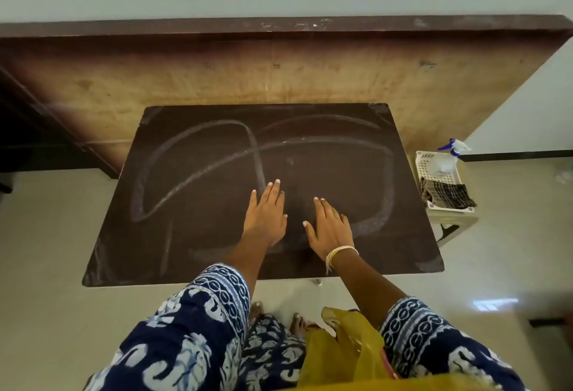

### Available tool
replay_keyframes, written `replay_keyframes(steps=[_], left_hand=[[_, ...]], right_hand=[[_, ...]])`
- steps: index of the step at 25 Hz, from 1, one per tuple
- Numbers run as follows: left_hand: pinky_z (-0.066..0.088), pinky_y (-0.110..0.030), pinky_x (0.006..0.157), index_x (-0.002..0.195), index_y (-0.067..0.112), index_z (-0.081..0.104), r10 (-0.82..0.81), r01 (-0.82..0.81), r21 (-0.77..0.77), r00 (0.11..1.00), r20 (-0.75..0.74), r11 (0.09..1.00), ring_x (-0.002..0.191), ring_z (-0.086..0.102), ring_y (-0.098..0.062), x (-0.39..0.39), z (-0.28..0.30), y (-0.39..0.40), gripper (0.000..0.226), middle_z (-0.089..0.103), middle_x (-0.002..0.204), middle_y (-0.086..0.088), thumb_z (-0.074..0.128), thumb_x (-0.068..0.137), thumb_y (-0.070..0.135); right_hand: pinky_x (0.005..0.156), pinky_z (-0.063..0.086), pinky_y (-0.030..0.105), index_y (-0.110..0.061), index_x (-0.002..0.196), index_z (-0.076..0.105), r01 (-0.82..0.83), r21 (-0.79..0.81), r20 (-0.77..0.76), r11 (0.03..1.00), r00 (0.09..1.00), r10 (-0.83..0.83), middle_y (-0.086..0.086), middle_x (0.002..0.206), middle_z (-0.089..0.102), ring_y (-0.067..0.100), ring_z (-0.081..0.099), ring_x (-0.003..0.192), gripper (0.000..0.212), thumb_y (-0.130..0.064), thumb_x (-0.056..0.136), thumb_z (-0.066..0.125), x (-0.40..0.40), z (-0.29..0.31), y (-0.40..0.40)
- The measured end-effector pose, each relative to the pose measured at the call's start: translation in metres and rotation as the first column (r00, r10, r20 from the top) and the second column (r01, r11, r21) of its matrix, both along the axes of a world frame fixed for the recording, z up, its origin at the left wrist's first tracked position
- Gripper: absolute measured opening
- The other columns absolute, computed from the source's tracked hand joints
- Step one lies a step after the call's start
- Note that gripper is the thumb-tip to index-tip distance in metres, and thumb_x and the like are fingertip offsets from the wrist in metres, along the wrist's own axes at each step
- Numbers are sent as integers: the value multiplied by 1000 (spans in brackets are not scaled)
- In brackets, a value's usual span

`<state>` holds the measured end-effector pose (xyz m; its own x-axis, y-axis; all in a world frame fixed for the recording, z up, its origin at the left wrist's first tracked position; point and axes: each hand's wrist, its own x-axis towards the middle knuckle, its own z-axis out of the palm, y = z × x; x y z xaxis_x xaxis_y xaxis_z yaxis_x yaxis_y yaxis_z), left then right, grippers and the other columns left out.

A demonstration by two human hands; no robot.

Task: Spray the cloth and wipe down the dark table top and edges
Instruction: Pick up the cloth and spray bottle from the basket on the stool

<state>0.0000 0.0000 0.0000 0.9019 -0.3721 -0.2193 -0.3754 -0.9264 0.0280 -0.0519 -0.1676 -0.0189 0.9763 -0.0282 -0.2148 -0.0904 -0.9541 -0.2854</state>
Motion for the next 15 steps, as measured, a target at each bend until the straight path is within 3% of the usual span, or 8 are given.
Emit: replay_keyframes(steps=[15], left_hand=[[13,-51,121,153,9,22,-114,108,-79,990,-77,991,152,7,-24,86,4,-47,59,8,164,-10,31,103,38]], right_hand=[[110,35,47,-11,149,28,234,31,-32,972,972,-233,9,154,35,27,37,140,62,-45,99,39,59,-1,-47]])
